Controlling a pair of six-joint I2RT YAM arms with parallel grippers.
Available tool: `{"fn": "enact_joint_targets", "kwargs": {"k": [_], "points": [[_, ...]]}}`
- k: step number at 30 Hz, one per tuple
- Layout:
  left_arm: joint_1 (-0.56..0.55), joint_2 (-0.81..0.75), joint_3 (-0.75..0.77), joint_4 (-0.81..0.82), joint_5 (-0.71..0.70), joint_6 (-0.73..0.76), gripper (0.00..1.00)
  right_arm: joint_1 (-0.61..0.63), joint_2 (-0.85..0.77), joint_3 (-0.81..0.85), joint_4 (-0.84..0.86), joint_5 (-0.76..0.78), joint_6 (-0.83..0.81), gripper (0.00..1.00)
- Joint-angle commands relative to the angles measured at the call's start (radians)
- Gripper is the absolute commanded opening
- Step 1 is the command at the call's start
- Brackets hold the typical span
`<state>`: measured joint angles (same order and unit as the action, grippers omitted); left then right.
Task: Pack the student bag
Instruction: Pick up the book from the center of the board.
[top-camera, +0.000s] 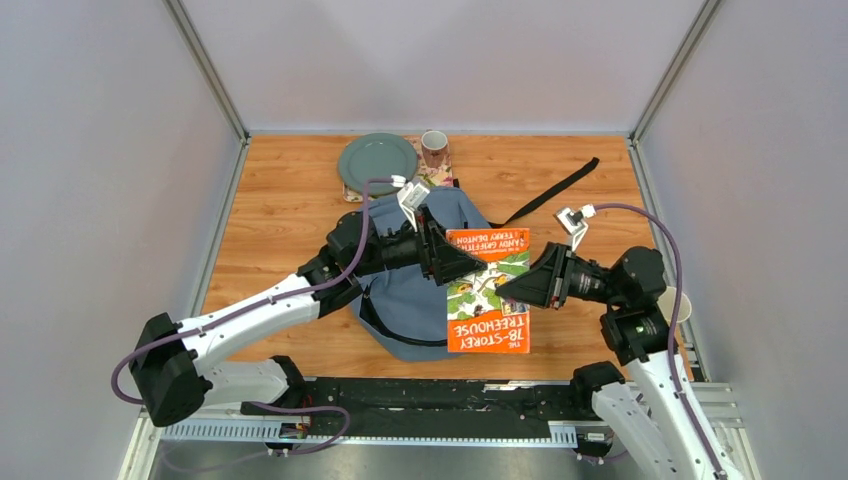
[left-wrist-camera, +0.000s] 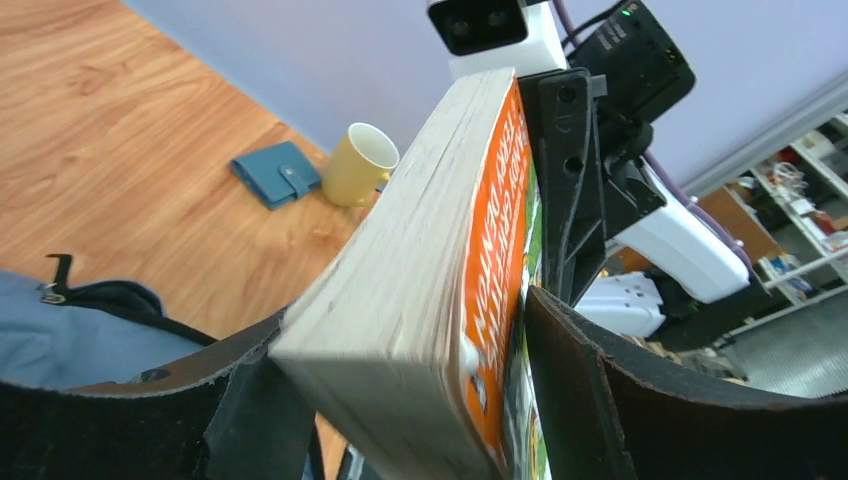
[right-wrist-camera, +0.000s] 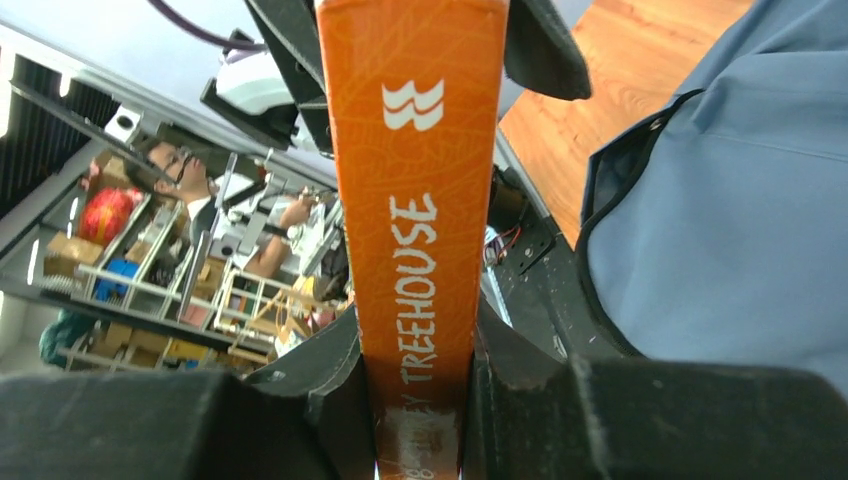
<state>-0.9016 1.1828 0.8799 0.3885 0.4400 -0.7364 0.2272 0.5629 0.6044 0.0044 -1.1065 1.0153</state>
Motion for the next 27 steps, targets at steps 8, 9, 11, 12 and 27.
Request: {"fn": "enact_joint_targets", "kwargs": {"k": [8,9,11,12,27], "points": [[0.055,-0.063,-0.081,0.054,0.051,-0.029,0.00,0.080,0.155,0.159,-0.212,0.095,-0.288,0.09],[0.056,-0.089,-0.090,0.015,-0.019,-0.003,0.00,0.078,0.169,0.179,-0.271,0.140,-0.320,0.17],[0.056,-0.121,-0.114,-0.117,-0.123,0.023,0.00,0.080,0.216,0.231,-0.412,0.276,-0.385,0.49],[0.059,-0.158,-0.124,-0.161,-0.249,0.026,0.00,0.080,0.230,0.242,-0.447,0.324,-0.391,0.59],[0.092,-0.515,-0.323,-0.341,-0.785,-0.080,0.00,0.083,0.112,0.031,-0.342,0.471,-0.163,0.72]]}}
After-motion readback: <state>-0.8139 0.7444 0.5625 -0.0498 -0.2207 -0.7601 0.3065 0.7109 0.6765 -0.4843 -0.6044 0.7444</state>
